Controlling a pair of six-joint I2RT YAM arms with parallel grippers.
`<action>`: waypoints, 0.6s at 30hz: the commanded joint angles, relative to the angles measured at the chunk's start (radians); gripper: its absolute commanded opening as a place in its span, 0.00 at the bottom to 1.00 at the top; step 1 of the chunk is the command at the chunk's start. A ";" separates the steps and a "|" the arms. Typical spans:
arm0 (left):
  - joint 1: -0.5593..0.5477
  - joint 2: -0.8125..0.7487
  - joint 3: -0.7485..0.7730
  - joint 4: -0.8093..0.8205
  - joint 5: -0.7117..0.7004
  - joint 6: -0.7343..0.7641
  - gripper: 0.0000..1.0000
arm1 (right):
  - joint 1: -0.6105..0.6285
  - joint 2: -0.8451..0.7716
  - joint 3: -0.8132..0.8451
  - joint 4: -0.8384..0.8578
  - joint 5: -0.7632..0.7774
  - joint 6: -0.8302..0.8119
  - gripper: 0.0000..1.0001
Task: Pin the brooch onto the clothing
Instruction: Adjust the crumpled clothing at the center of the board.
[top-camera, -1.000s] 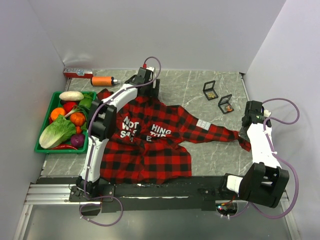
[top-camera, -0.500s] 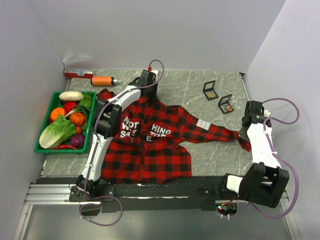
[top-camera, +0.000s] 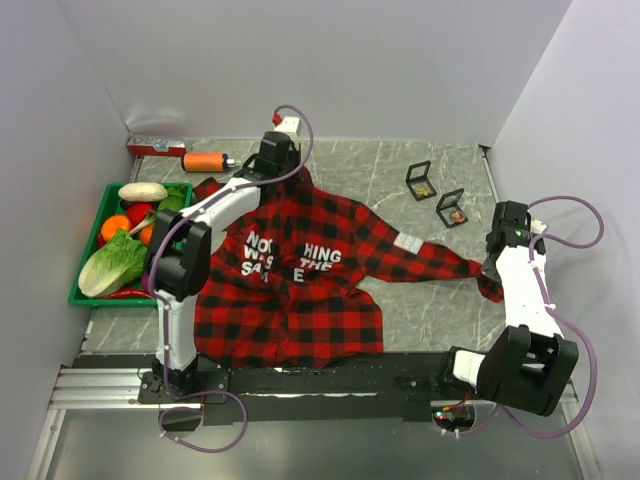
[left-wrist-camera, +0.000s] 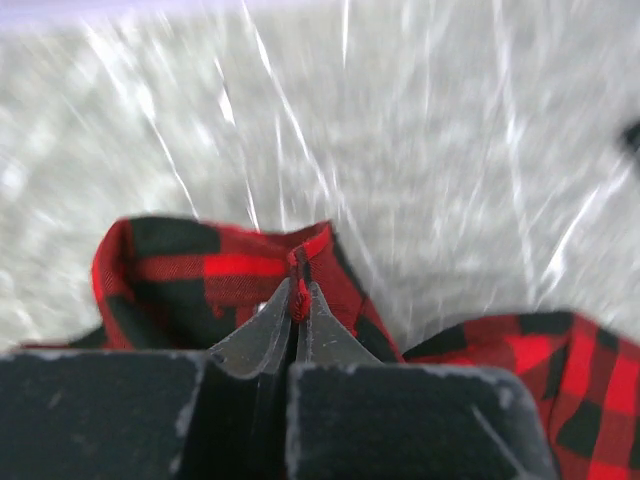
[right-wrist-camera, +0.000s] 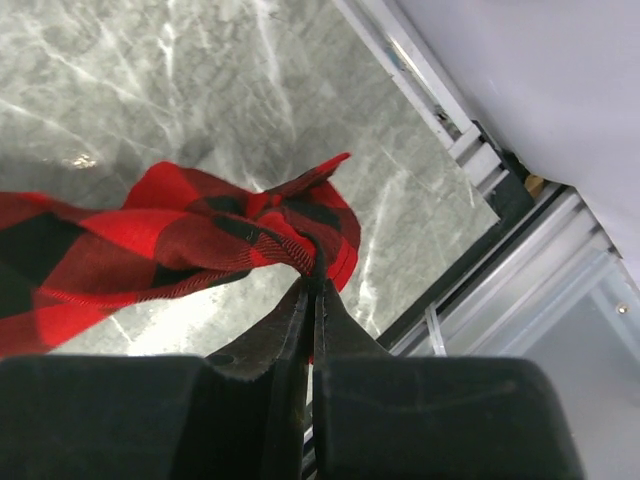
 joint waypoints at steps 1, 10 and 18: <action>0.010 -0.095 -0.035 0.178 -0.107 0.013 0.01 | -0.010 0.020 0.054 -0.018 0.063 -0.001 0.00; 0.060 -0.049 0.009 0.234 -0.038 -0.027 0.01 | -0.049 0.133 0.086 -0.001 0.076 -0.014 0.00; 0.068 0.080 0.159 0.213 -0.036 -0.007 0.01 | -0.096 0.250 0.143 0.046 0.068 -0.024 0.00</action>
